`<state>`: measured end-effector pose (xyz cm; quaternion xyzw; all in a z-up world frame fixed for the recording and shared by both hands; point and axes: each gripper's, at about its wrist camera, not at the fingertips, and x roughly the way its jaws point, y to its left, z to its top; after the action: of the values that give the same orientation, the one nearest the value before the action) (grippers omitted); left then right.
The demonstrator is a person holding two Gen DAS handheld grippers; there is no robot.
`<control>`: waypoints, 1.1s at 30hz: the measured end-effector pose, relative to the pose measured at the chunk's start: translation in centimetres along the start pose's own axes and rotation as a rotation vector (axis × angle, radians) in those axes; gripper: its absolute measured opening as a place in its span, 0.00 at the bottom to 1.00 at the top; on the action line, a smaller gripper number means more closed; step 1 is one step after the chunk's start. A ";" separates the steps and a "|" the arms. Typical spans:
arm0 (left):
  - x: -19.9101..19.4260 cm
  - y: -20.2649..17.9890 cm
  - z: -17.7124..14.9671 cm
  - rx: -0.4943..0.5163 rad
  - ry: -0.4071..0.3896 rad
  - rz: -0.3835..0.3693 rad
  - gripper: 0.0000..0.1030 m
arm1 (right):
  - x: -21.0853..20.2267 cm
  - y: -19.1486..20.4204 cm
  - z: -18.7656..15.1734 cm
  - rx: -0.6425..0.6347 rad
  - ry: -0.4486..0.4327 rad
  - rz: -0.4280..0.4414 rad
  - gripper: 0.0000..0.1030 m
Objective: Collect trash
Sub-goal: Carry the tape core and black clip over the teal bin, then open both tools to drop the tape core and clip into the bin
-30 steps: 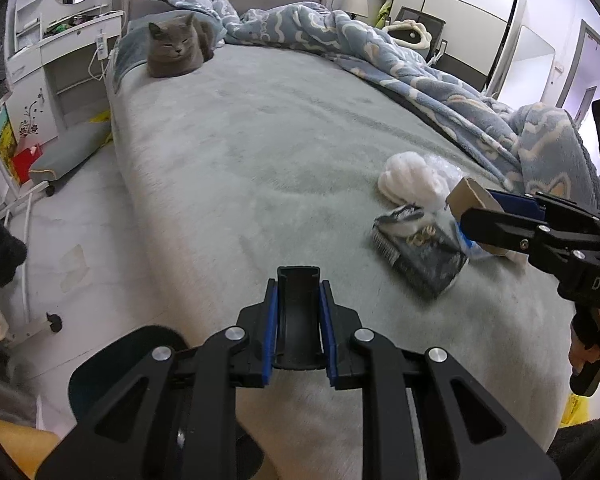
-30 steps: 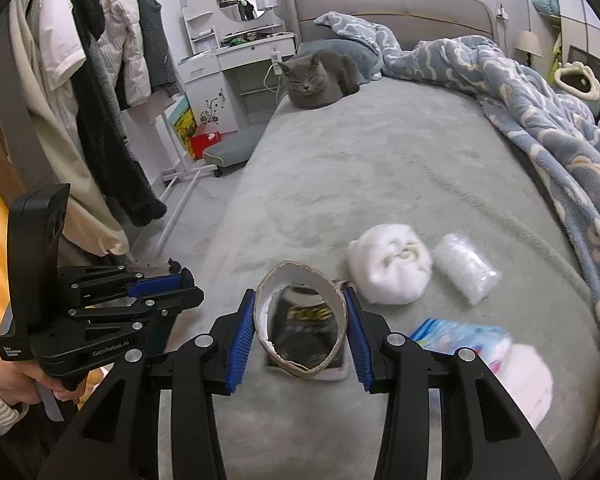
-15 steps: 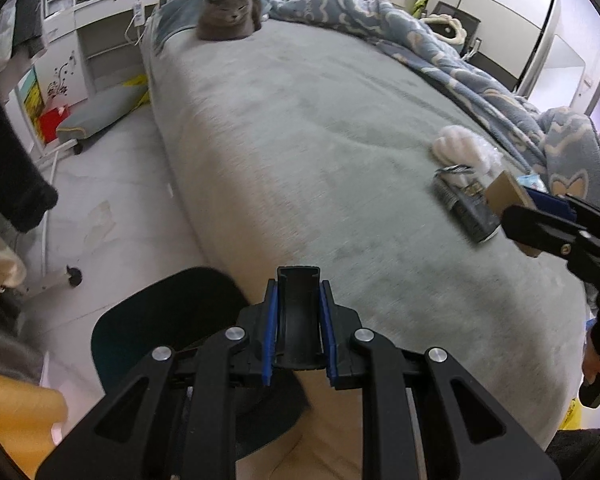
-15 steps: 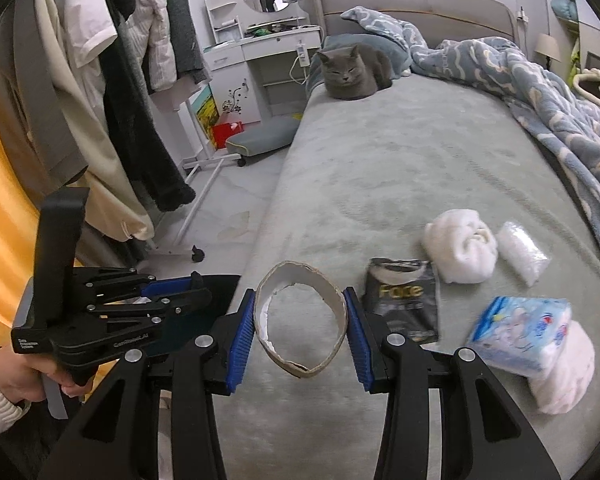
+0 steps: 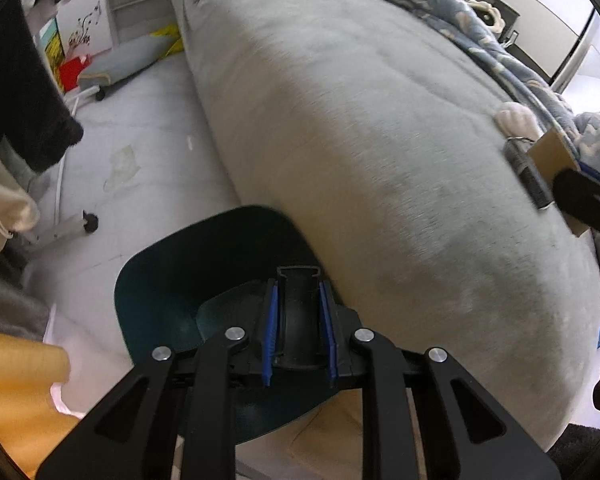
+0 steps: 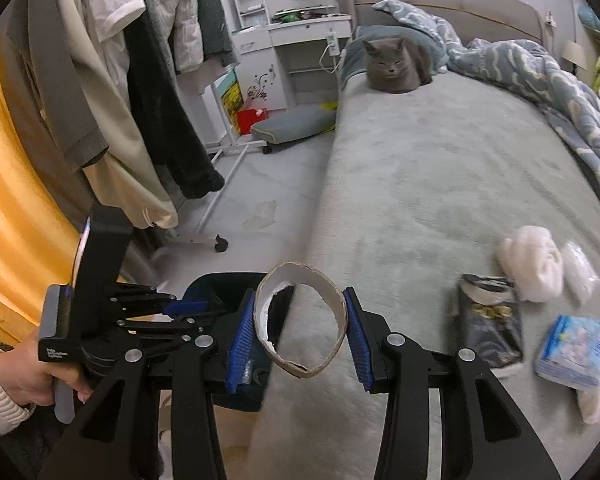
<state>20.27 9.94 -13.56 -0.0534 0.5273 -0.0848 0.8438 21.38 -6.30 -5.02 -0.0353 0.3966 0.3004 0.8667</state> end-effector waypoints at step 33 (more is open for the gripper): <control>-0.8 10.8 -2.7 -0.140 0.086 0.012 0.60 | 10.1 7.8 1.3 -0.046 0.173 0.072 0.42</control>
<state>18.47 20.70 -15.96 -0.1052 0.5680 -0.0448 0.8150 23.07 5.50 -9.93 -0.0667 0.4642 0.3359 0.8168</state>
